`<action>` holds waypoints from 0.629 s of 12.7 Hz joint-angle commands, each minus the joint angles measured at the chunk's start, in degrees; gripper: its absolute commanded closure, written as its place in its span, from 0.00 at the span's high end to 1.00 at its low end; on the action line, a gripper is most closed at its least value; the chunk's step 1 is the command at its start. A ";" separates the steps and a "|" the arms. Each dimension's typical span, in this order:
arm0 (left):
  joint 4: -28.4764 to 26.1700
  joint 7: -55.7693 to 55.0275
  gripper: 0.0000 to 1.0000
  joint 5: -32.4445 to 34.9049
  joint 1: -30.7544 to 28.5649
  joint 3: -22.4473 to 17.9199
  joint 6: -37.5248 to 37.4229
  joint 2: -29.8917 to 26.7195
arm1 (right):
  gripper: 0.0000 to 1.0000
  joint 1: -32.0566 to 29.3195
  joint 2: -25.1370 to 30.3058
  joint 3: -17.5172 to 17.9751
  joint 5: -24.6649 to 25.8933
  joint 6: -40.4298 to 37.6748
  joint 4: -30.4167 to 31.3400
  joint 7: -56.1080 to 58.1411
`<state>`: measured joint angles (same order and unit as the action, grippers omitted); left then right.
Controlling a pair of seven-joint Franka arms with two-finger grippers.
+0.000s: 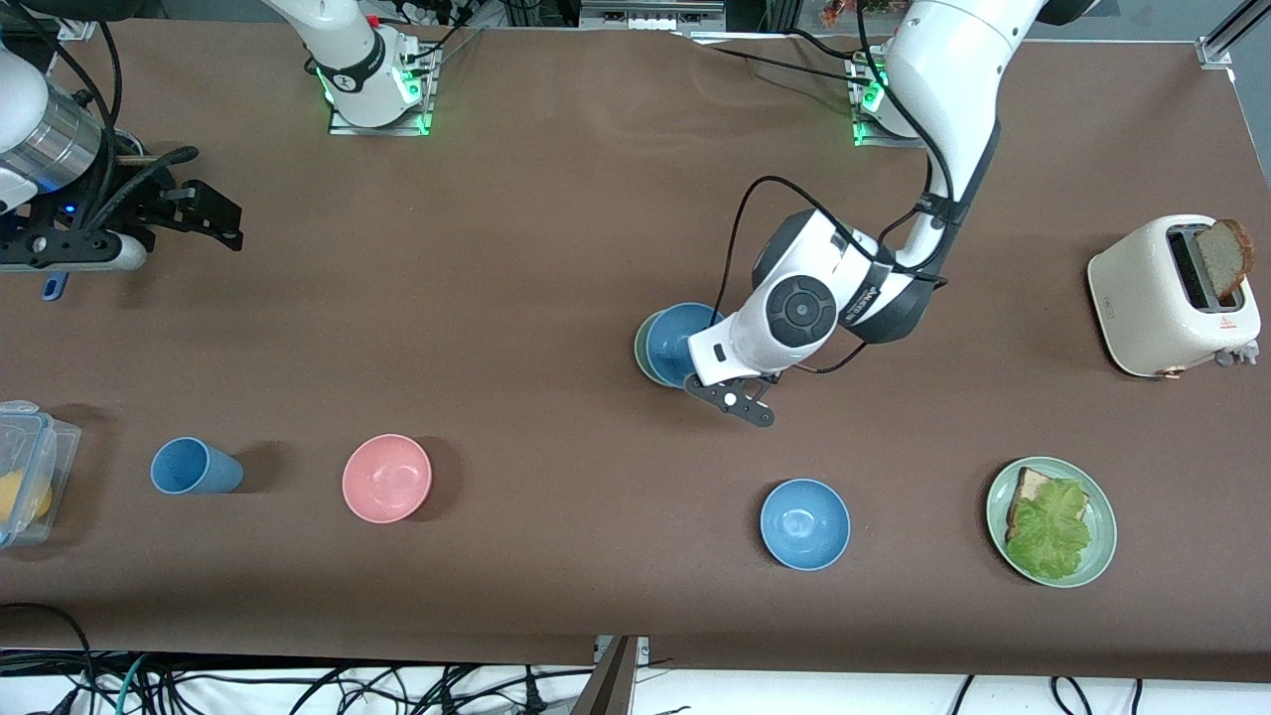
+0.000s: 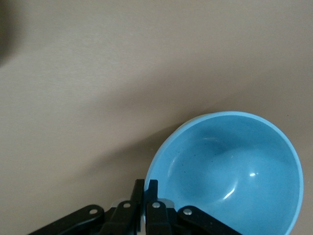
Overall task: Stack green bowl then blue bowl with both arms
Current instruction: 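Lower the blue bowl into the green bowl and open the left gripper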
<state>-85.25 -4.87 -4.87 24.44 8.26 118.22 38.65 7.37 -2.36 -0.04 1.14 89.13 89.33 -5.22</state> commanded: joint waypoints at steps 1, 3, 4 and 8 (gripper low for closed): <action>0.26 -1.11 0.00 -0.67 2.45 -0.96 2.88 0.90 | 0.99 0.01 -0.28 -0.04 0.44 -0.62 -1.09 0.12; 0.08 -1.10 0.00 -0.49 3.07 -1.05 3.25 1.43 | 0.99 0.01 -0.37 -0.04 0.44 -0.62 -1.00 0.12; -0.62 -1.02 0.00 -0.49 3.60 -1.14 3.25 1.34 | 0.99 0.01 -0.37 -0.04 0.35 -0.62 -1.09 0.12; -0.62 -0.93 0.91 -0.40 3.34 -1.32 2.81 0.47 | 0.99 0.01 -0.37 -0.04 0.44 -0.62 -1.00 0.12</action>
<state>-85.52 -5.56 -4.87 27.21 8.04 121.12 40.35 7.37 -2.39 -0.05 1.14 89.13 89.33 -5.22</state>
